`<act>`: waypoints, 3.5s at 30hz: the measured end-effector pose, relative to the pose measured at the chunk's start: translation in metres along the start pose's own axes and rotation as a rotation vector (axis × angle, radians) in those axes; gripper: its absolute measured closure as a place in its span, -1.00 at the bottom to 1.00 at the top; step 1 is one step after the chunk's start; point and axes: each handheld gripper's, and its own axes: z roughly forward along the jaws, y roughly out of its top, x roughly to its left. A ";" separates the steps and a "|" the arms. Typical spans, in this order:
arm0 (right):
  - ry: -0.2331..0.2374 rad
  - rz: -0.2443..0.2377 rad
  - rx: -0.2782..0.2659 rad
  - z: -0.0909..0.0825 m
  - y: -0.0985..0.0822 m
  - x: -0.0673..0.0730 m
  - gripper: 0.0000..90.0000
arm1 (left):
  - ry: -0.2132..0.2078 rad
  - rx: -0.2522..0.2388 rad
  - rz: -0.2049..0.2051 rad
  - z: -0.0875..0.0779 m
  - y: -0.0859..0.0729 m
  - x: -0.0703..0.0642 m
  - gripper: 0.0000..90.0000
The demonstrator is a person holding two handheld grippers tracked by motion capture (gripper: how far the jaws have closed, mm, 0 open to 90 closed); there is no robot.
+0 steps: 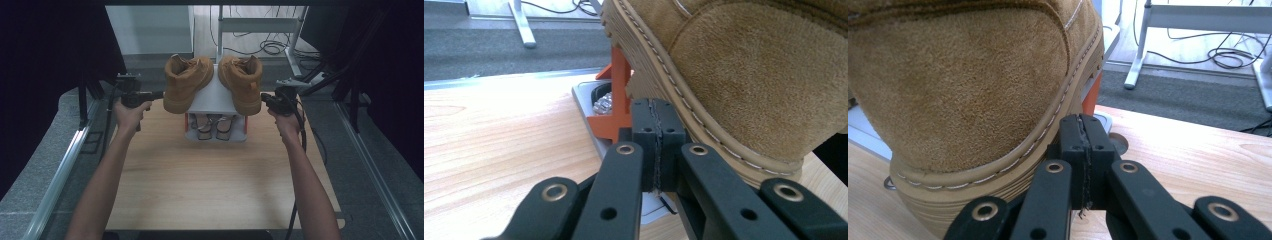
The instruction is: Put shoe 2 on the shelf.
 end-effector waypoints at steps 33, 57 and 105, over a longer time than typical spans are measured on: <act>0.069 -0.008 -0.014 0.012 0.002 0.022 0.99 | -0.060 -0.007 -0.007 0.032 0.015 -0.034 1.00; 0.097 -0.008 -0.031 0.023 -0.001 0.040 0.99 | -0.100 0.020 0.005 0.051 0.017 -0.050 1.00; 0.231 -0.036 -0.137 -0.038 -0.051 0.049 0.19 | -0.088 -0.084 0.136 -0.034 -0.063 -0.053 0.22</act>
